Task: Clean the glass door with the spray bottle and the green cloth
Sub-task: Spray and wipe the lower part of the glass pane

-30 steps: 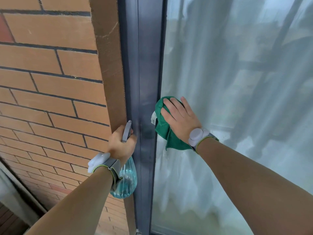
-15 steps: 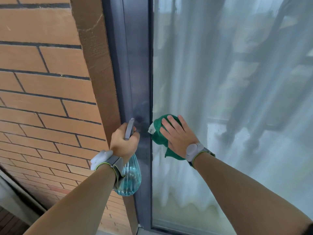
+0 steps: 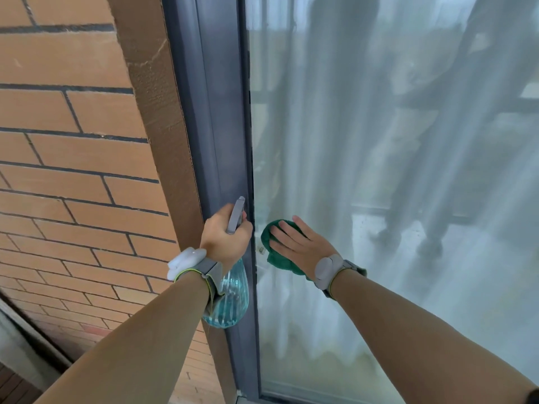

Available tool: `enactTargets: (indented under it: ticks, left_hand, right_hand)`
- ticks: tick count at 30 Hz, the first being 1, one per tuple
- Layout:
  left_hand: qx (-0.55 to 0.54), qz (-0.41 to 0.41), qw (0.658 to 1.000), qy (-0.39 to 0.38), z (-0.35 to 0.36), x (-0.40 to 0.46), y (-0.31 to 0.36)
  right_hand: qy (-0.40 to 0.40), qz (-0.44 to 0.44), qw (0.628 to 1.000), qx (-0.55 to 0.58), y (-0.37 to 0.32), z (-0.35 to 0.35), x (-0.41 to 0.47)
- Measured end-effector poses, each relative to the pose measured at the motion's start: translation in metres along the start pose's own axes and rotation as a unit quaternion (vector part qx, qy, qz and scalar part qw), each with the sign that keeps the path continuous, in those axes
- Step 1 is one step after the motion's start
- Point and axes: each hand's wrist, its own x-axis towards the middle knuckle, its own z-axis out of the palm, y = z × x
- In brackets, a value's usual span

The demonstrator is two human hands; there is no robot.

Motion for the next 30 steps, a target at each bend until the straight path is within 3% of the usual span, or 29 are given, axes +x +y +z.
enactTargets:
  ticks: [11, 16, 22, 27, 30]
  left_hand:
    - [-0.020, 0.014, 0.999, -0.027, 0.015, -0.011, 0.029]
    - [-0.014, -0.002, 0.998, -0.066, 0.043, -0.023, 0.039]
    - [-0.056, 0.008, 0.989, -0.137, 0.087, -0.039, 0.062]
    - [0.001, 0.011, 0.983, -0.185, 0.115, -0.048, 0.077]
    - [0.063, -0.010, 0.980, -0.189, 0.127, -0.049, 0.081]
  right_hand:
    - [0.098, 0.069, 0.984, 0.134, 0.020, -0.017, -0.024]
    - [0.024, 0.023, 0.976, 0.217, -0.009, -0.015, -0.071]
    - [-0.082, 0.164, 0.946, 0.266, -0.005, -0.011, -0.115]
    - [0.004, 0.337, 0.907, 0.251, -0.010, -0.009, -0.129]
    - [0.029, 0.470, 0.842, 0.261, -0.018, -0.005, -0.121]
